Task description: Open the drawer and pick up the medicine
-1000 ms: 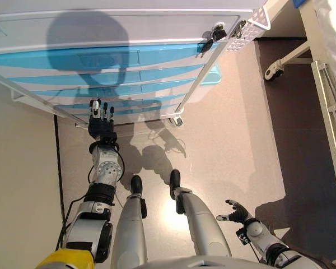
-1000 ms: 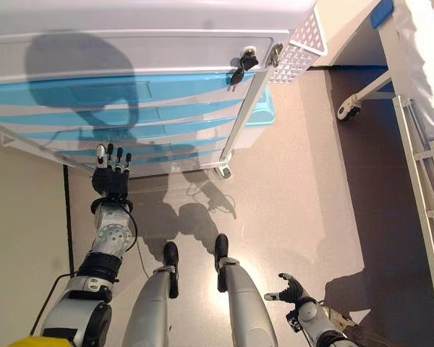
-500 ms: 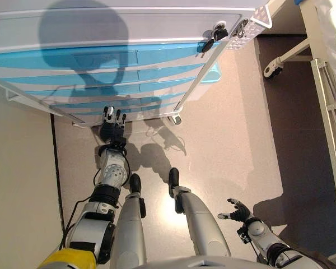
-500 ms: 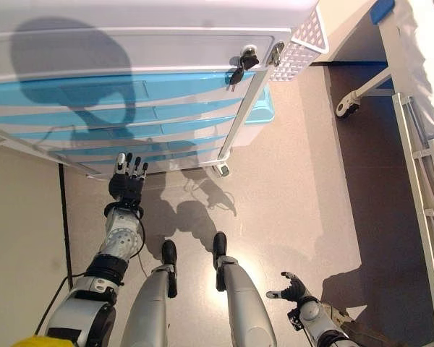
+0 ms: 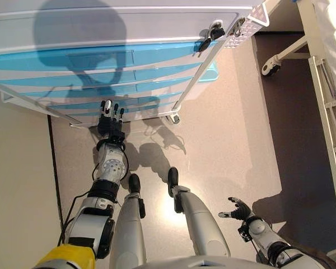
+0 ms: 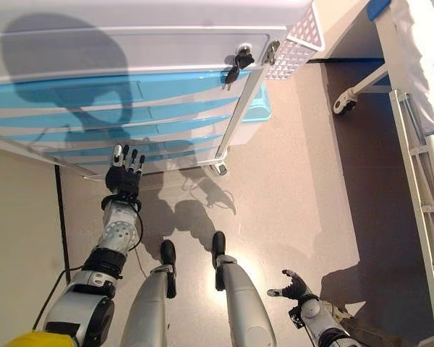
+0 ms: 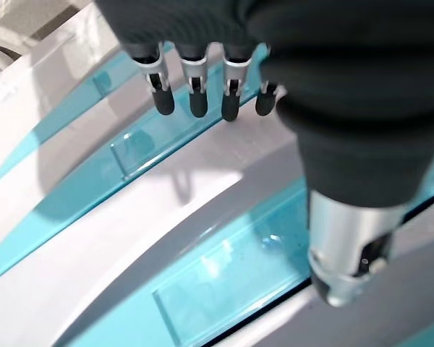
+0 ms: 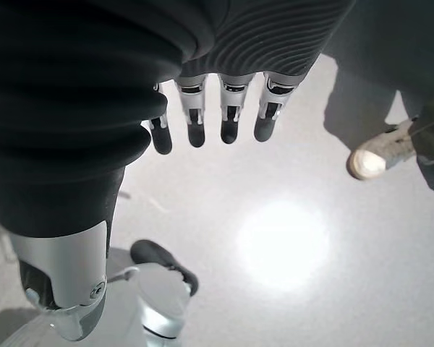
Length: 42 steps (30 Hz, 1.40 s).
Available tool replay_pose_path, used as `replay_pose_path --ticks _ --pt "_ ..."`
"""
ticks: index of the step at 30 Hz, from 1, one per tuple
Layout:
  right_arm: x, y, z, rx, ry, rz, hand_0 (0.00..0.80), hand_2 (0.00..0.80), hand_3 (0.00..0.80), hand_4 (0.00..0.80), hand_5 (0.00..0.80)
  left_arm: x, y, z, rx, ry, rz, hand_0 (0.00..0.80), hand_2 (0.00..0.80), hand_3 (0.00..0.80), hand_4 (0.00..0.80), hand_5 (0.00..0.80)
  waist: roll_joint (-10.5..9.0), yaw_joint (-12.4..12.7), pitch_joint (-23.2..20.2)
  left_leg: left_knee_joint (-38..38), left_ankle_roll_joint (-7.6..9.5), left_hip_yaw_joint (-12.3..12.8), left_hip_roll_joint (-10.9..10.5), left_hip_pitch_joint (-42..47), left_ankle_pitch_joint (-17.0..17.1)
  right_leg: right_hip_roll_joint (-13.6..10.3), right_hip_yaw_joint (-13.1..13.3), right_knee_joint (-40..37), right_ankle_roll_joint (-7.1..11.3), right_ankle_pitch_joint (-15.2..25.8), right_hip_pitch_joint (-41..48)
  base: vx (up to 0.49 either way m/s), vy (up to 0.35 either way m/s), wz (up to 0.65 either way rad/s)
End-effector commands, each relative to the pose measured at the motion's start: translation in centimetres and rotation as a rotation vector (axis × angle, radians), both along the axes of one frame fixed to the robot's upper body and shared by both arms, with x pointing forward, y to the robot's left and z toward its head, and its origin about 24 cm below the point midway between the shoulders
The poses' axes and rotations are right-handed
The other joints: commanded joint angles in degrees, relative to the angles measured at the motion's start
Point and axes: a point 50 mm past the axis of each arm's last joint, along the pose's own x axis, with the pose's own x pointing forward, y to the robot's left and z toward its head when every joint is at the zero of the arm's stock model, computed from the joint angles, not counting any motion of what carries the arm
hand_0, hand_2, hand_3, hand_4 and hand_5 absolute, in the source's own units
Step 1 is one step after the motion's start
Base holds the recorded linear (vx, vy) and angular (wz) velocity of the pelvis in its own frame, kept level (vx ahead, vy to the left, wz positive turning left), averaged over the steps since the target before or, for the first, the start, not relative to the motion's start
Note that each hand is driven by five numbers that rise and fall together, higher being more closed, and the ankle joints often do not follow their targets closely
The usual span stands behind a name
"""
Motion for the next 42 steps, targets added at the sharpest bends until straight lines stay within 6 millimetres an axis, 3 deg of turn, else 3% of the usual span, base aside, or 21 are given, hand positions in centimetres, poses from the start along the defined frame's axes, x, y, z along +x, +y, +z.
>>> replay_pose_path --ticks 1,2,11,20,22,23,25,27,28,42 --pt "-1.6 -2.5 0.0 -0.065 0.041 0.009 0.000 0.000 0.000 0.000 0.000 1.7 0.5 9.1 0.030 -0.341 0.041 0.000 0.000 0.000 0.000 0.000 1.92 -0.5 -3.7 0.8 2.29 -0.1 -2.2 -1.3 -1.7 0.6 -0.3 -1.5 3.45 3.7 0.3 0.014 -0.012 -0.05" --pt "-1.6 -2.4 0.0 -0.065 0.043 0.012 0.000 0.000 0.000 0.000 0.000 1.8 0.5 10.1 0.012 -0.374 0.047 0.000 0.000 0.000 0.000 0.000 1.93 -0.6 -3.8 0.7 2.26 -0.1 -2.2 -1.2 -1.6 0.6 -0.3 -1.4 3.46 3.7 0.4 0.005 -0.007 -0.05" --pt "-1.8 -2.6 -0.1 -0.071 0.059 0.018 0.000 0.000 0.000 0.000 0.000 1.6 0.7 12.1 -0.013 -0.452 0.057 0.000 0.000 0.000 0.000 0.000 2.36 -0.4 -3.7 0.8 2.25 -0.2 -2.4 -0.5 -1.7 0.3 -0.2 -0.8 3.42 3.3 0.9 0.001 -0.003 -0.02" --pt "-2.6 -3.0 -0.4 -0.088 0.093 0.028 0.000 0.000 0.000 0.000 0.000 1.3 0.7 12.4 0.011 -0.478 0.039 0.000 0.000 0.000 0.000 0.000 2.84 0.3 -3.4 -1.9 2.09 -0.1 -3.3 3.2 -0.9 -0.3 -0.2 -1.3 3.42 3.3 3.7 0.002 0.001 0.01" --pt "-2.8 -3.1 -0.4 -0.093 0.099 0.031 0.000 0.000 0.000 0.000 0.000 1.3 0.7 12.7 0.020 -0.494 0.031 0.000 0.000 0.000 0.000 0.000 2.46 0.3 -3.3 -4.0 2.18 0.6 -3.6 4.2 1.8 -0.8 -0.6 -3.4 3.19 5.4 4.9 -0.047 -0.007 0.03" --pt "-2.8 -3.1 -0.4 -0.093 0.101 0.031 0.000 0.000 0.000 0.000 0.000 1.3 0.7 12.7 0.021 -0.493 0.031 0.000 0.000 0.000 0.000 0.000 2.72 0.5 -3.6 -4.2 1.88 -0.2 -3.5 5.0 0.2 -0.5 -0.2 -3.1 3.58 4.0 5.4 0.000 0.000 0.00" --pt "-2.7 -3.1 -0.4 -0.093 0.100 0.028 0.000 0.000 0.000 0.000 0.000 1.3 0.6 12.8 0.025 -0.500 0.026 0.000 0.000 0.000 0.000 0.000 2.48 0.4 -3.4 -4.8 2.11 0.6 -3.7 5.1 2.2 -0.7 -0.7 -4.0 3.28 5.5 5.7 -0.049 -0.005 0.01" --pt "-2.8 -3.1 -0.5 -0.094 0.103 0.030 0.000 0.000 0.000 0.000 0.000 1.2 0.5 12.9 0.027 -0.504 0.018 0.000 0.000 0.000 0.000 0.000 2.75 0.5 -3.6 -5.2 1.79 -0.1 -3.8 6.6 0.7 -0.4 -0.3 -3.8 3.64 4.1 6.8 0.012 0.002 0.04" --pt "-2.9 -3.1 -0.5 -0.093 0.102 0.029 0.000 0.000 0.000 0.000 0.000 1.2 0.4 12.9 0.028 -0.507 0.014 0.000 0.000 0.000 0.000 0.000 2.45 0.4 -3.3 -5.3 2.10 0.7 -4.0 6.1 2.3 -0.7 -0.6 -4.2 3.22 5.5 6.6 0.000 0.000 0.00" --pt "-3.0 -3.3 -0.5 -0.104 0.118 0.040 0.000 0.000 0.000 0.000 0.000 1.3 0.9 12.8 0.025 -0.498 0.030 0.000 0.000 0.000 0.000 0.000 3.09 0.5 -3.6 -6.8 2.01 0.8 -4.3 8.3 2.9 -0.8 -0.1 -4.5 3.25 5.3 8.3 -0.005 0.001 -0.01"
